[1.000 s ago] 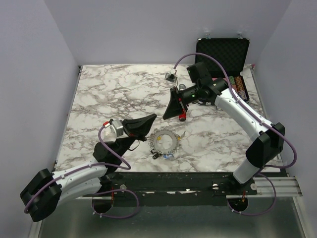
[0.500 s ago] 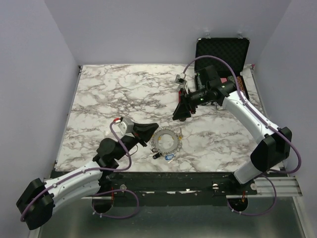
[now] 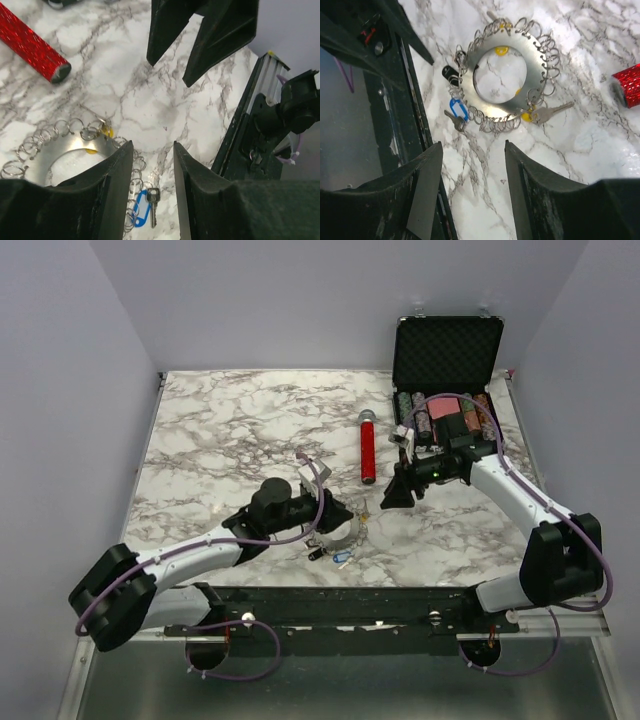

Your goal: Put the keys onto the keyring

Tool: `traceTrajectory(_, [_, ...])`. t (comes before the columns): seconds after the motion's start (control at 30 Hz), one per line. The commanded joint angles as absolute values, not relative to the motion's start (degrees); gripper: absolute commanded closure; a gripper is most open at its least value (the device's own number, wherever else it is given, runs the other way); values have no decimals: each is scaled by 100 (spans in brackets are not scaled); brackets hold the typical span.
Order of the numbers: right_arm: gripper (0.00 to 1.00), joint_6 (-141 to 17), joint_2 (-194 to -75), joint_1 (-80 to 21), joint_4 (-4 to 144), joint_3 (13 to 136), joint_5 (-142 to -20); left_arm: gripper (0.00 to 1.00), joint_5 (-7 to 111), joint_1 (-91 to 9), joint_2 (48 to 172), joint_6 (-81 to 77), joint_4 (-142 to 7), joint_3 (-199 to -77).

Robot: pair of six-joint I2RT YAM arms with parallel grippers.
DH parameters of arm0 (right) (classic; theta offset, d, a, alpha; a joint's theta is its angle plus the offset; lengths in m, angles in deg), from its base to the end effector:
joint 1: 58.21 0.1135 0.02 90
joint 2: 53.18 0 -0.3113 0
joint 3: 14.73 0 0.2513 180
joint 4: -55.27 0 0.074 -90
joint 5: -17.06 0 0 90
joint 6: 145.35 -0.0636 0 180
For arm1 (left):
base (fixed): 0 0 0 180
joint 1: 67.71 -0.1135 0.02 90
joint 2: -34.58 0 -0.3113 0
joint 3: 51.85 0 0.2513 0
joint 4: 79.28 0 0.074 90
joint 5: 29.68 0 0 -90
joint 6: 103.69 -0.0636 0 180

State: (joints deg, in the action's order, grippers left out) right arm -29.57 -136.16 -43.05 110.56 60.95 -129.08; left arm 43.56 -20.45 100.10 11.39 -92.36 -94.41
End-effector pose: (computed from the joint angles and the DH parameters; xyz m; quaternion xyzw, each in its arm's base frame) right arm 0.2580 0.1246 0.2934 -0.4042 0.7641 0.4358 0.2505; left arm 0.1598 -0.1999 0.2756 0.2377 0.7250 -0.4658 0.4482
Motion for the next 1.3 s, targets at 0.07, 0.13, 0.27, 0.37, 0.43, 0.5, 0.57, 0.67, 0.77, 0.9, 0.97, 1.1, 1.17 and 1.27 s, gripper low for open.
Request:
traceTrajectory(0.07, [38,-2256,-13342,-4405,10328,5437,-12883,54,3835,-1955,10918,1215,-8806,-9800])
traceTrajectory(0.13, [38,-2291,-13412,-4528,10231,5323,-13111,54,3887,-1902,11278,1005,-8561,-10080])
traceTrajectory(0.27, [38,-2309,-13439,-4748,10195,5270,-13226,55,4177,-1841,11815,732,-8104,-10643])
traceTrajectory(0.37, [38,-2326,-13439,-4836,10187,5252,-13297,58,4265,-1832,12219,617,-7621,-11152])
traceTrajectory(0.43, [38,-2335,-13439,-4889,10169,5252,-13340,59,4370,-1788,12483,538,-7304,-11460])
traceTrajectory(0.5, [38,-2335,-13448,-4933,10169,5234,-13376,60,4537,-1718,12685,477,-7005,-11689])
traceTrajectory(0.57, [38,-2335,-13448,-4977,10169,5234,-13428,60,4660,-1656,12835,424,-6776,-11874])
traceTrajectory(0.67, [38,-2327,-13448,-5021,10178,5234,-13464,60,4836,-1551,13072,310,-6364,-12190])
traceTrajectory(0.77, [38,-2327,-13448,-5047,10187,5234,-13516,60,5108,-1480,13301,222,-5959,-12542])
traceTrajectory(0.9, [38,-2327,-13404,-5100,10178,5226,-13569,60,5547,-1410,13486,160,-5572,-12797])
traceTrajectory(0.97, [38,-2327,-13395,-5126,10178,5226,-13587,60,5732,-1401,13512,125,-5475,-12876])
traceTrajectory(1.1, [38,-2335,-13377,-5161,10187,5208,-13622,60,5838,-1401,13600,55,-5352,-12999])
traceTrajectory(1.17, [38,-2344,-13377,-5170,10178,5208,-13639,60,5856,-1401,13688,37,-5273,-13087])
traceTrajectory(1.27, [38,-2327,-13369,-5197,10178,5199,-13657,60,5812,-1401,13811,2,-5229,-13201])
